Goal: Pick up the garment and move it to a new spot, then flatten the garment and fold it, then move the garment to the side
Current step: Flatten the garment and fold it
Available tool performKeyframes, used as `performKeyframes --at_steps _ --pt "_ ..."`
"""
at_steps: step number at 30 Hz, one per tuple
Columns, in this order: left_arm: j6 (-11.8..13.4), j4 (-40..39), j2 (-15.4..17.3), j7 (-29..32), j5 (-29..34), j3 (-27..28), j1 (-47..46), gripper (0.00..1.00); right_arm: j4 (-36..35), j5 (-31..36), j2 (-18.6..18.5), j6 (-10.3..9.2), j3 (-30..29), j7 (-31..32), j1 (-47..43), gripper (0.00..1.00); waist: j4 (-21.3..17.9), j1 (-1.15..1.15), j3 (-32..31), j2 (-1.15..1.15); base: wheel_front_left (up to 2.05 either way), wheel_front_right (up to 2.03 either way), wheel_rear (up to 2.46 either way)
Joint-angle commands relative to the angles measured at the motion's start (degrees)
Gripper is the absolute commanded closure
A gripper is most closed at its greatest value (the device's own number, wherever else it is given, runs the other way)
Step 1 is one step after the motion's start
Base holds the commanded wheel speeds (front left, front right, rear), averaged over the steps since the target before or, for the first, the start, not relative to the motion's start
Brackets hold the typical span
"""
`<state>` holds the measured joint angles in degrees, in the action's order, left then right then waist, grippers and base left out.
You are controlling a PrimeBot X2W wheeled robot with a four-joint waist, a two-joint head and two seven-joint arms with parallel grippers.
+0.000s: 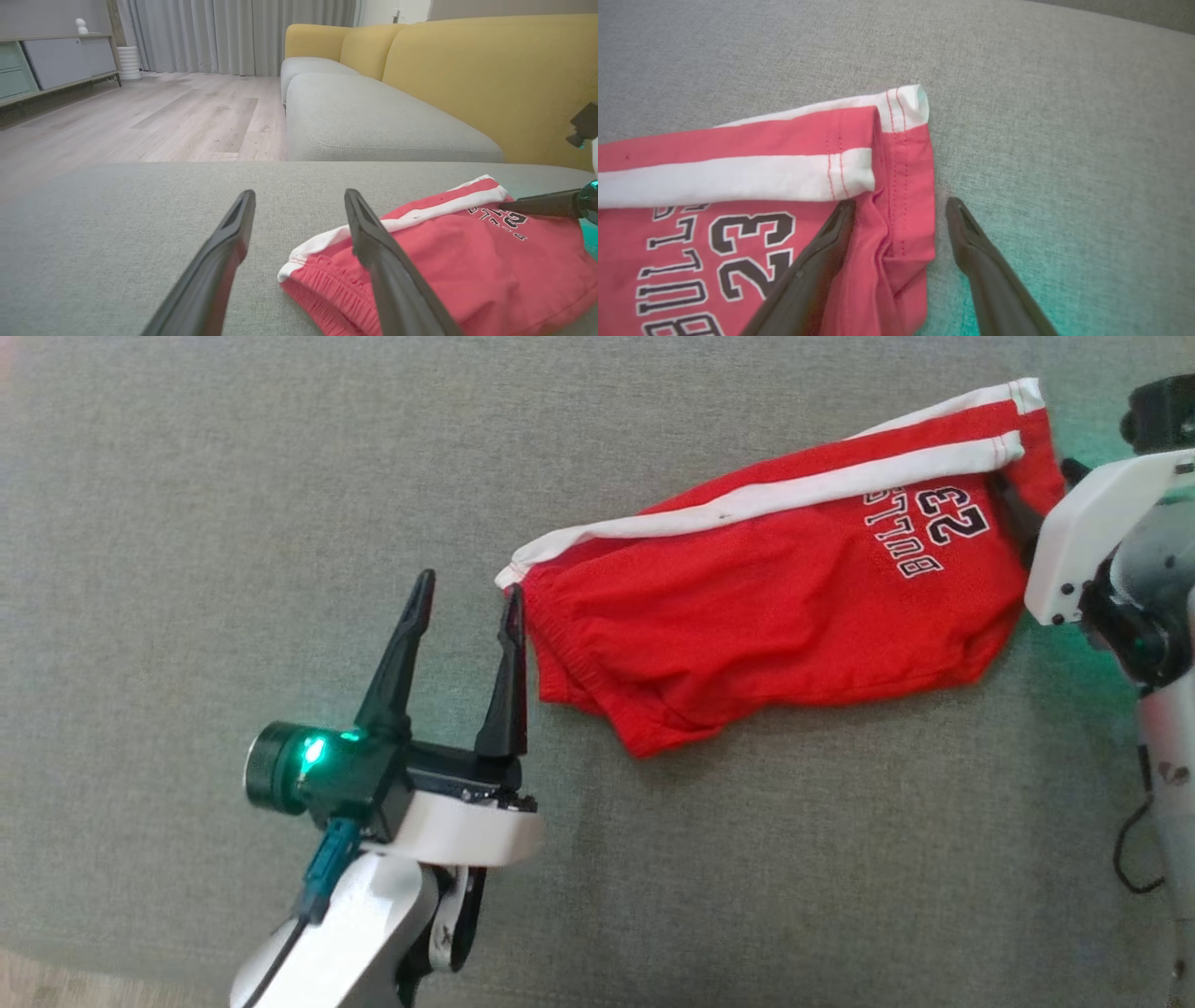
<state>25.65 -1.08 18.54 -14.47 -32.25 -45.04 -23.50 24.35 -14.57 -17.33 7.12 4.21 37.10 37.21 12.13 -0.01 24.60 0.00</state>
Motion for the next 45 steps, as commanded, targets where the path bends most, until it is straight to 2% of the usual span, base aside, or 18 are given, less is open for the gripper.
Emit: performKeyframes --at_steps 1,9,11,12,16,22,31,35,40,45 --pt "-0.43 -2.19 0.36 -0.50 1.22 3.59 1.32 0.00 1.72 -0.21 -0.58 0.36 0.06 2.03 -1.93 0.00 0.28 0.01 -0.11 0.00 0.00 0.00 0.00" --pt "-3.88 -2.56 -2.12 -0.51 4.74 8.41 5.43 0.00 3.00 -5.84 1.90 0.36 -1.44 5.33 -3.21 0.00 0.63 0.01 -0.22 0.00 0.00 0.00 0.00" --pt "-5.03 -2.44 -2.84 -0.51 5.77 9.48 6.08 0.00 2.87 -7.91 2.44 0.36 -1.44 6.54 -3.54 0.83 0.69 0.01 -0.21 0.00 0.00 0.00 0.00" --pt "-5.58 -2.36 -3.18 -0.51 6.27 10.02 6.41 0.00 2.54 -9.05 2.73 0.36 -1.32 6.86 -3.65 1.00 0.68 0.01 -0.26 0.00 0.00 0.00 0.00" --pt "-7.36 -1.75 -4.53 -0.52 8.03 12.65 8.26 0.00 0.18 -14.76 3.78 0.36 -1.06 7.23 -4.15 1.00 0.12 0.01 -1.16 0.00 0.00 0.00 0.00" --pt "-9.67 -0.51 -6.20 -0.52 9.73 16.32 12.33 0.00 -2.73 -21.83 4.18 0.36 -5.90 5.42 -6.03 1.00 -1.69 0.01 -4.60 0.00 0.00 0.00 0.00" --pt "-12.99 0.69 -7.39 -0.52 11.67 20.99 19.02 0.00 -2.79 -23.32 -0.50 0.36 -18.01 3.72 -10.31 1.00 -4.03 0.01 -10.04 0.00 0.00 0.00 0.00" --pt "-14.38 1.11 -8.62 -0.52 12.31 22.29 20.85 0.00 -4.74 -23.00 -1.04 0.36 -23.53 5.10 -11.15 1.00 -3.95 0.01 -10.95 0.00 0.00 0.00 0.00" --pt "-15.82 1.62 -10.66 -0.52 13.14 23.90 22.44 0.00 -12.89 -25.07 2.66 0.36 -23.05 10.57 -11.51 1.00 -3.95 0.01 -11.27 0.00 0.00 0.00 0.00" --pt "-17.45 2.36 -12.61 -0.52 14.19 24.91 22.27 0.00 -22.40 -25.19 9.75 0.36 -16.73 16.61 -11.16 1.00 -3.56 0.01 -10.44 0.00 0.00 0.00 0.00"
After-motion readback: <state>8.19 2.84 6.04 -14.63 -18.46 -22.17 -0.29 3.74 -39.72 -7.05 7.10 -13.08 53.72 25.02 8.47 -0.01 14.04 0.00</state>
